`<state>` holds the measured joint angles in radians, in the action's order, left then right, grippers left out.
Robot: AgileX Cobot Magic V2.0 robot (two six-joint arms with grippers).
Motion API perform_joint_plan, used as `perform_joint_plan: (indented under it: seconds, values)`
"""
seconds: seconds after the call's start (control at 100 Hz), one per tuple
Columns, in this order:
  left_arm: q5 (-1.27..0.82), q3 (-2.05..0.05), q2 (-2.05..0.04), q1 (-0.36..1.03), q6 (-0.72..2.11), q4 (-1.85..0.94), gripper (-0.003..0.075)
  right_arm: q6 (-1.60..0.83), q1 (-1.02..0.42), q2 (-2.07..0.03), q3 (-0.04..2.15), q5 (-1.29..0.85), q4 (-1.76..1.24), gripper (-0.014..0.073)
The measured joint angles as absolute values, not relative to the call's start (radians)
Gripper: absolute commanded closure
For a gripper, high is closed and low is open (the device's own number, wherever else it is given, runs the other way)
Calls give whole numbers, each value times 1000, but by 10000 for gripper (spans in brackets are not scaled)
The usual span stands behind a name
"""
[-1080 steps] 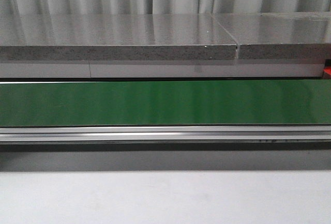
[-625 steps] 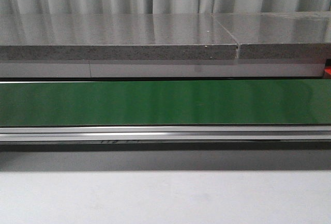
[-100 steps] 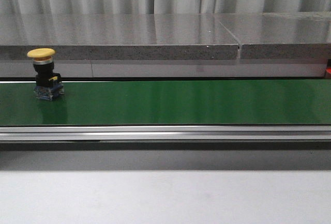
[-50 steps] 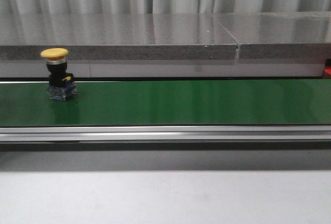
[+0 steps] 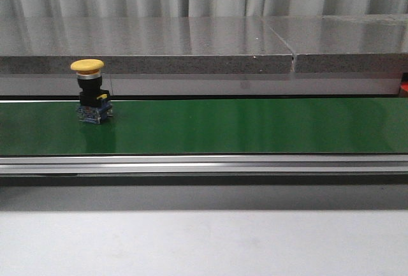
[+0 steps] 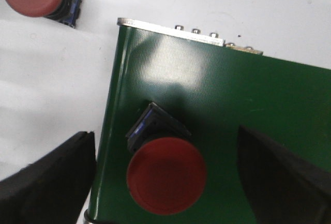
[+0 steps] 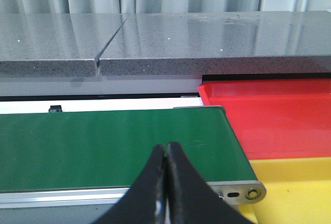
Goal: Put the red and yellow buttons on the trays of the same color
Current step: 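Place the red button on the green belt and open the left gripper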
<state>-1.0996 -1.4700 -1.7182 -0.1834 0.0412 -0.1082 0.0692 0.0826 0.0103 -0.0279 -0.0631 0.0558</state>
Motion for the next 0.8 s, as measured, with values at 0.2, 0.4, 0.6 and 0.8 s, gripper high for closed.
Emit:
perform_joint_plan:
  seconds: [0.2,0.4,0.6,0.8]
  values:
    - [-1043,-1470,-1626,-175,69,-119,364,69,83,10,-28,-63,56,659]
    - [-1012,-1470,-1502,-121,105,-124,738,69,83,10,-28,-63,56,659]
    - [-980,-1433,-1411,-46,117,-126,741,69,83,10,-28,-63,56,659]
    - [-901,-1326,-1303,50,119,-126,741,69,83,10,-28,-63,56,659]
